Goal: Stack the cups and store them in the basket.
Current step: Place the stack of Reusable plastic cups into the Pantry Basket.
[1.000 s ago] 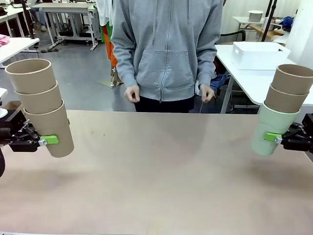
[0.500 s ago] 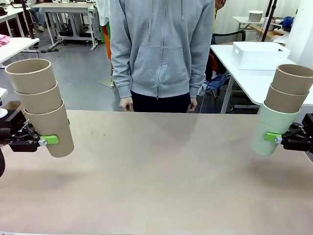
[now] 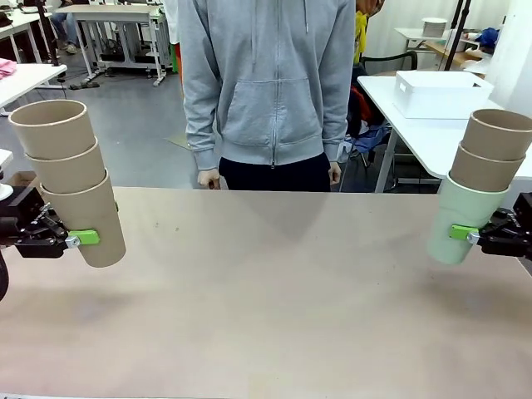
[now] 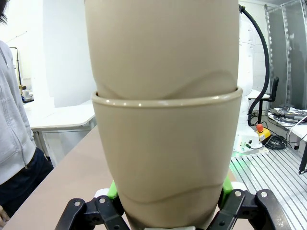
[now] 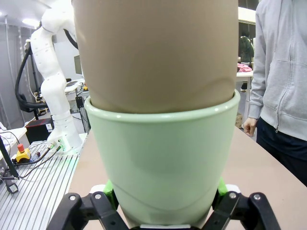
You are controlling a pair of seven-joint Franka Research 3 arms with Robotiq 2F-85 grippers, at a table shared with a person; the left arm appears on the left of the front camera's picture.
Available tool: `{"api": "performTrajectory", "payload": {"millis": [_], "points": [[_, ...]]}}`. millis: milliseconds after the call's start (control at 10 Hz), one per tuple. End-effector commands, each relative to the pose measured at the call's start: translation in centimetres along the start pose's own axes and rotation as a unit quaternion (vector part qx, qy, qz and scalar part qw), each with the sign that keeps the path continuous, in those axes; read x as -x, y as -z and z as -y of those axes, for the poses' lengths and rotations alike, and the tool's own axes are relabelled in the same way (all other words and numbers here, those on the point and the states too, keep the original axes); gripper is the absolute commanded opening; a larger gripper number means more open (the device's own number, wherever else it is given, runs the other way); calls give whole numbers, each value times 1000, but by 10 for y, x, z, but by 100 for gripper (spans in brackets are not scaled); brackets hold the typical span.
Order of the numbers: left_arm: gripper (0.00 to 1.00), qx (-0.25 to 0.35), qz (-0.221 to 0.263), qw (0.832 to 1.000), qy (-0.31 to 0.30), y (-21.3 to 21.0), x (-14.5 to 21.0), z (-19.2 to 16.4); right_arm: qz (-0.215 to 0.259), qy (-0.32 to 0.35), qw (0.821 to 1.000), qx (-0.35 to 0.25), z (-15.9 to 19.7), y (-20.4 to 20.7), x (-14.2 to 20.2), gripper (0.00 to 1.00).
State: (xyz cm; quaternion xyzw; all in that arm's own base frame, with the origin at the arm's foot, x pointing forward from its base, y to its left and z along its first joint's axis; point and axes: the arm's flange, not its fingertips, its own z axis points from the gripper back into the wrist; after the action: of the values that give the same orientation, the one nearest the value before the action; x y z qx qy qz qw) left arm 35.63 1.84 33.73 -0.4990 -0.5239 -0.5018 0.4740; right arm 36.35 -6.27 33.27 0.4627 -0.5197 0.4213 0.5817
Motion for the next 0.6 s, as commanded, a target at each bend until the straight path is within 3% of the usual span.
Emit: {"api": "performTrajectory", "payload": {"millis": [0,500], "points": [[84,1,3,1000,3,1,-3,0,-2,-8,1000,-2,0,2,-4,84],[84,1,3,1000,3,1,-3,0,-2,-8,1000,-2,0,2,-4,84]]}}
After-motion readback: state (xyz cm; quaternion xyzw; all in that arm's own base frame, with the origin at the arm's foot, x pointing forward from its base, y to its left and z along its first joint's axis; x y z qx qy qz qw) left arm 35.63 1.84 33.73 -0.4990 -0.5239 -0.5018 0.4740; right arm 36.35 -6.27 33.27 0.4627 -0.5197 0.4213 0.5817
